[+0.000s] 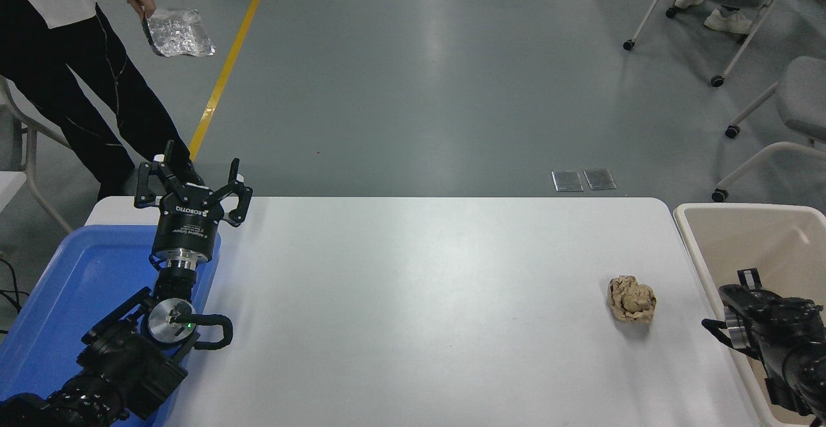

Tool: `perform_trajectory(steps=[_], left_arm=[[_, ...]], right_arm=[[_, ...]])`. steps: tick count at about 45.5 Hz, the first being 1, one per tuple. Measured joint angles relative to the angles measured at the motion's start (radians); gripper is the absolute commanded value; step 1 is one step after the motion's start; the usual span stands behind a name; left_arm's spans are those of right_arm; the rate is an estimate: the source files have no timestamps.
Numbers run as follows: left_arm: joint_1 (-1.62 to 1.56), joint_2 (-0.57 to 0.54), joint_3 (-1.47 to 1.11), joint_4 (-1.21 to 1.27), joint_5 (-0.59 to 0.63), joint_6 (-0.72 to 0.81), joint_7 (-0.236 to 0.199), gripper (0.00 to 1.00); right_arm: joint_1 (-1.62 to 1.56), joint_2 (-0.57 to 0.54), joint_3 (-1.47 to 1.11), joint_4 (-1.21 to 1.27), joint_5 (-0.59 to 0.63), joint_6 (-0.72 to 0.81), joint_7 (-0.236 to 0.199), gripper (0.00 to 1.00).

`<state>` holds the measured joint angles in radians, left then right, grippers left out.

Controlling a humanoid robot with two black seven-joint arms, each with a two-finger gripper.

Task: Pick up paper ball place in dustbin

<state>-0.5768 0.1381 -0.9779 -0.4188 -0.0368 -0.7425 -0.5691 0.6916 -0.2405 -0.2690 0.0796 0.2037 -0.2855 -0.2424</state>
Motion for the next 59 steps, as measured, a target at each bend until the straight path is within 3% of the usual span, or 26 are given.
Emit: perform_trajectory(steps=[20, 21, 24, 25, 26, 47, 59], left_arm=[[-0.001, -0.003, 0.000, 0.000, 0.002, 0.000, 0.010, 0.99], [-0.001, -0.003, 0.000, 0.000, 0.002, 0.000, 0.011, 0.99], [-0.001, -0.003, 0.000, 0.000, 0.002, 0.000, 0.011, 0.99], [-0.001, -0.003, 0.000, 0.000, 0.002, 0.000, 0.011, 0.99], [-0.001, -0.003, 0.000, 0.000, 0.002, 0.000, 0.011, 0.99], [-0.002, -0.003, 0.000, 0.000, 0.001, 0.000, 0.012, 0.99], [0.000, -0.003, 0.001, 0.000, 0.001, 0.000, 0.012, 0.99]], right_arm=[[0.021, 0.029, 0.007, -0.002, 0.000, -0.004, 0.000, 0.01], [0.023, 0.030, 0.007, -0.002, 0.000, -0.004, 0.000, 0.17], [0.026, 0.031, 0.007, -0.002, 0.000, -0.006, 0.000, 0.85], [0.027, 0.031, 0.007, -0.003, 0.000, -0.007, 0.000, 0.95], [0.028, 0.030, 0.007, -0.004, 0.000, -0.009, 0.000, 0.99], [0.102, -0.026, -0.006, 0.004, -0.008, -0.012, 0.000, 1.00], [0.283, -0.158, -0.016, 0.270, -0.009, -0.003, -0.001, 1.00]])
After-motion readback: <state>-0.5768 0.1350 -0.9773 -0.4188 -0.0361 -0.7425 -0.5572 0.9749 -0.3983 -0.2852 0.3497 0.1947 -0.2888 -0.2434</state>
